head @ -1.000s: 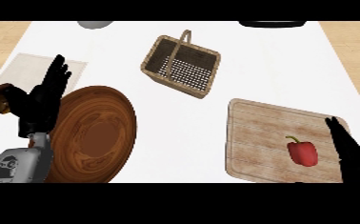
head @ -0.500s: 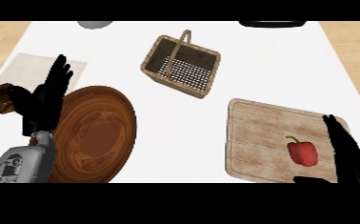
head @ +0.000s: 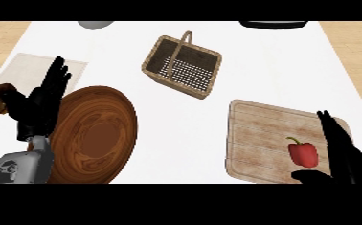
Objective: Pick the bell pepper from the cutting board and place it in the basket
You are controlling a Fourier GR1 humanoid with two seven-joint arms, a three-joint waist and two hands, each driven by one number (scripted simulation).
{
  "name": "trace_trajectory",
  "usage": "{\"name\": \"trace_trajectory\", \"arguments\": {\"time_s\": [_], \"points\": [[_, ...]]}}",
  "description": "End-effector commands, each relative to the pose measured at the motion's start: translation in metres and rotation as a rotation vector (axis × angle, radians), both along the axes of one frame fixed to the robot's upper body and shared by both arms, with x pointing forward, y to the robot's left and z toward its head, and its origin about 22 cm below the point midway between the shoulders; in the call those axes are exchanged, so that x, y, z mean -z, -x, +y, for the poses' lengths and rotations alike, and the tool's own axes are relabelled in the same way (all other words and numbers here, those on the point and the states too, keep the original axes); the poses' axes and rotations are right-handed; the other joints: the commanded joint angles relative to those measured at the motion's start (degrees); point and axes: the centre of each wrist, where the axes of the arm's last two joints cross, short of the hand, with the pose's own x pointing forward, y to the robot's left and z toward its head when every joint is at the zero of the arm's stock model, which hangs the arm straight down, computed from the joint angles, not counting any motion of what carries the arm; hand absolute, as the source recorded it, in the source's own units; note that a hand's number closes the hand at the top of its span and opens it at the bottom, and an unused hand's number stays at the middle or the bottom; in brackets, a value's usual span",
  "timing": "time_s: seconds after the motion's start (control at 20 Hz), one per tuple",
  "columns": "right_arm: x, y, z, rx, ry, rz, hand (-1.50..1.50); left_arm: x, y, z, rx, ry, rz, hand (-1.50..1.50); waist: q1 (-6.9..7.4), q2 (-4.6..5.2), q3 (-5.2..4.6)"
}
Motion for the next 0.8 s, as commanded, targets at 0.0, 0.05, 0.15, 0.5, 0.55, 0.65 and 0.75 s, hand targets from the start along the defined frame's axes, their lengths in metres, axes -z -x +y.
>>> {"name": "trace_trajectory", "arguments": {"time_s": [0.0, 0.05, 0.15, 0.5, 0.55, 0.65, 0.75], "points": [[0.004, -0.004, 0.009, 0.006, -0.009, 0.016, -1.50, 0.010, -0.006, 0.004, 0.018, -0.024, 0.008, 0.00, -0.06, 0.22, 0.38], [0.018, 0.007, 0.005, 0.016, -0.005, 0.023, -1.50, -0.010, 0.010, -0.012, 0.011, 0.014, 0.018, 0.00, 0.12, 0.15, 0.41], [0.021, -0.007, -0.003, 0.006, 0.010, 0.055, -1.50, 0.005, -0.001, -0.004, 0.000, 0.012, -0.004, 0.00, 0.06, 0.23, 0.39], [0.038, -0.015, -0.009, -0.144, 0.087, 0.200, 1.50, -0.002, 0.005, -0.005, 0.033, 0.011, 0.010, 0.00, 0.72, 0.28, 0.43], [0.047, -0.006, -0.014, -0.147, 0.099, 0.192, 1.50, -0.003, 0.005, 0.004, 0.013, -0.001, -0.001, 0.00, 0.45, 0.26, 0.42], [0.043, -0.004, 0.006, -0.153, 0.000, 0.163, 1.50, 0.012, -0.010, -0.009, 0.012, 0.012, 0.007, 0.00, -0.12, 0.29, 0.39], [0.042, -0.006, -0.004, -0.155, 0.007, 0.165, 1.50, -0.010, -0.009, 0.005, 0.005, 0.003, 0.007, 0.00, 0.09, 0.23, 0.41]]}}
